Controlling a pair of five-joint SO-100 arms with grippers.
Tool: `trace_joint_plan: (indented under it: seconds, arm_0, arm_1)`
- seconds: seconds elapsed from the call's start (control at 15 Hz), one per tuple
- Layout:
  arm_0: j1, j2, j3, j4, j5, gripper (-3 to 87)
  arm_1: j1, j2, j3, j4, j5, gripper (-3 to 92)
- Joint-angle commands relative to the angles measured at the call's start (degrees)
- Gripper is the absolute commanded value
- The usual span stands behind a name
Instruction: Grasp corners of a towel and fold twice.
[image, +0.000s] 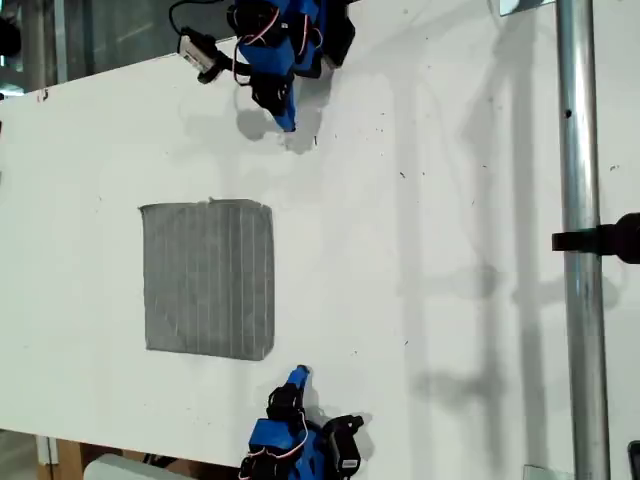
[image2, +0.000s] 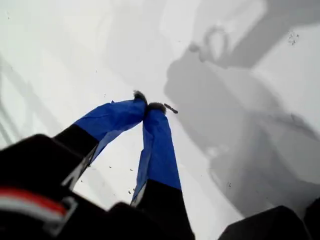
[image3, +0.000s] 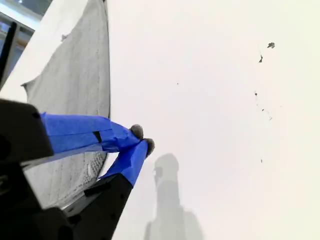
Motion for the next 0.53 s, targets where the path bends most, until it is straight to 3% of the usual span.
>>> trace_joint_plan:
  seconds: [0.0, 0.2, 0.4, 0.47]
  arm_0:
    - [0.35, 0.18, 0.18, -0.53, -0.44, -2.9]
    - [0.35, 0.18, 0.18, -0.53, -0.44, -2.9]
    - [0.53, 0.18, 0.18, -0.53, -0.62, -2.9]
    - [0.62, 0.18, 0.18, -0.53, -0.7, -2.9]
  arm_1:
    - [5.27, -10.28, -12.3, -2.81, -9.84, -0.3]
    - [12.57, -41.04, -39.46, -5.01, -28.21, -0.3]
    - [12.22, -69.35, -67.5, -4.13, -41.22, -0.3]
    - [11.78, -77.96, -75.67, -2.46, -44.03, 7.9]
